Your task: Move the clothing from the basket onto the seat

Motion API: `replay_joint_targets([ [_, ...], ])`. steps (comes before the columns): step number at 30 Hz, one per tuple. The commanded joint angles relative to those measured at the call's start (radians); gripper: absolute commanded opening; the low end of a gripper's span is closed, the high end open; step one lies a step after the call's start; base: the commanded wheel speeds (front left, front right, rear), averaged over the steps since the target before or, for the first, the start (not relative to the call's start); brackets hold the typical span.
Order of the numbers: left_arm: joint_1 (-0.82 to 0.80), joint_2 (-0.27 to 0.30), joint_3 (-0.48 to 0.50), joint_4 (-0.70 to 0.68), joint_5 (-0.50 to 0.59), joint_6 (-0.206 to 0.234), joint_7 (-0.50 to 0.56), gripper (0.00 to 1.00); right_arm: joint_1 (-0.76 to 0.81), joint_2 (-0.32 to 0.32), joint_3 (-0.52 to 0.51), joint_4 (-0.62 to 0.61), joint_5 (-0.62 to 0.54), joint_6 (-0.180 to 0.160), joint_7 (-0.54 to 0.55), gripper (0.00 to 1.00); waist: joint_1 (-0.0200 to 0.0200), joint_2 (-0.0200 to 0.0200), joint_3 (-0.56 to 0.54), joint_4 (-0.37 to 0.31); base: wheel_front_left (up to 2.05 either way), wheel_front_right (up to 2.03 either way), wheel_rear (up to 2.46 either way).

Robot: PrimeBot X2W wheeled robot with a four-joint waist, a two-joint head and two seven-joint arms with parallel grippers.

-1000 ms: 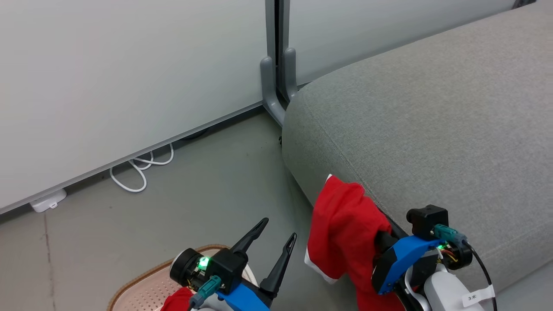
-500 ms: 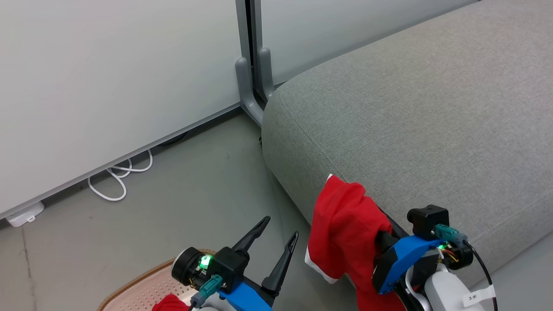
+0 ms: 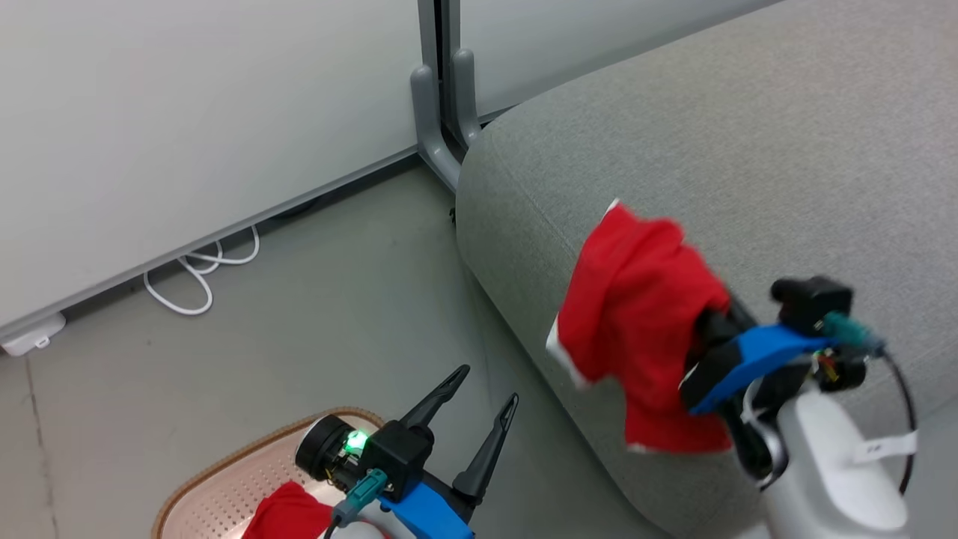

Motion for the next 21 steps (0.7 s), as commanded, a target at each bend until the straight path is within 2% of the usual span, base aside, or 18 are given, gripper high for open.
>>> replay_joint_targets([
  [1,-0.028,0.009,-0.006,-0.008,0.005,-0.002,-0.003,1.0,-0.047,-0.005,-0.038,-0.014,0.011,0.0,0.005,0.0,0.0,-0.0001,0.026,0.015,0.0,0.0,0.0],
  [7,-0.085,0.032,-0.036,-0.021,0.012,-0.002,-0.003,1.0,-0.184,-0.072,-0.173,-0.053,0.03,0.0,0.051,0.0,0.0,-0.0001,0.112,0.06,0.0,0.0,0.0],
  [13,-0.159,0.052,-0.069,-0.047,0.025,-0.002,-0.003,1.0,-0.31,-0.157,-0.333,-0.102,0.142,0.0,0.115,0.0,0.0,-0.0001,0.234,0.128,0.0,0.0,0.0],
  [15,-0.189,0.064,-0.084,-0.054,0.031,-0.002,-0.003,1.0,-0.338,-0.204,-0.39,-0.101,0.135,0.0,0.133,0.0,0.0,-0.0001,0.282,0.152,0.0,0.0,0.0],
  [21,-0.279,0.099,-0.111,-0.085,0.045,-0.002,-0.003,1.0,-0.415,-0.29,-0.559,-0.074,0.108,0.0,0.147,0.0,0.0,-0.0001,0.433,0.216,0.0,0.0,0.0],
])
